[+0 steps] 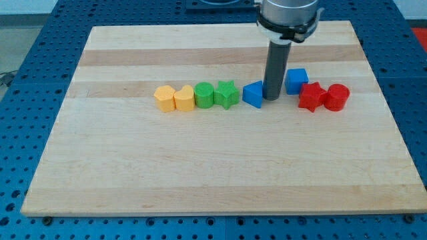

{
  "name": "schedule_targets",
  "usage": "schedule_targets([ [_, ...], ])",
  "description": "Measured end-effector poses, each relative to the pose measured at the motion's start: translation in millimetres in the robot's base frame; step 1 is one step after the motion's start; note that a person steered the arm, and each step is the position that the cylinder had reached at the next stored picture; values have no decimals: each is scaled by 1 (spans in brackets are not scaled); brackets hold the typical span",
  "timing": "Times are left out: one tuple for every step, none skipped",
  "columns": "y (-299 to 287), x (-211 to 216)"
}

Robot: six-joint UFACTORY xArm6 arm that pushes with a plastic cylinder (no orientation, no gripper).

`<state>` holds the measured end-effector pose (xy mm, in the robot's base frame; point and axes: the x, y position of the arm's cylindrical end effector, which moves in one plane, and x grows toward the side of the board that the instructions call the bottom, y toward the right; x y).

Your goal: Move the blue cube left to the red star

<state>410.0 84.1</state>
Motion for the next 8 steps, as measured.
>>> schedule_targets([
  [-12,0],
  [-16,0],
  [7,-10],
  [29,-31],
  [40,-51],
  [40,-70],
  [29,-83],
  [41,-115],
])
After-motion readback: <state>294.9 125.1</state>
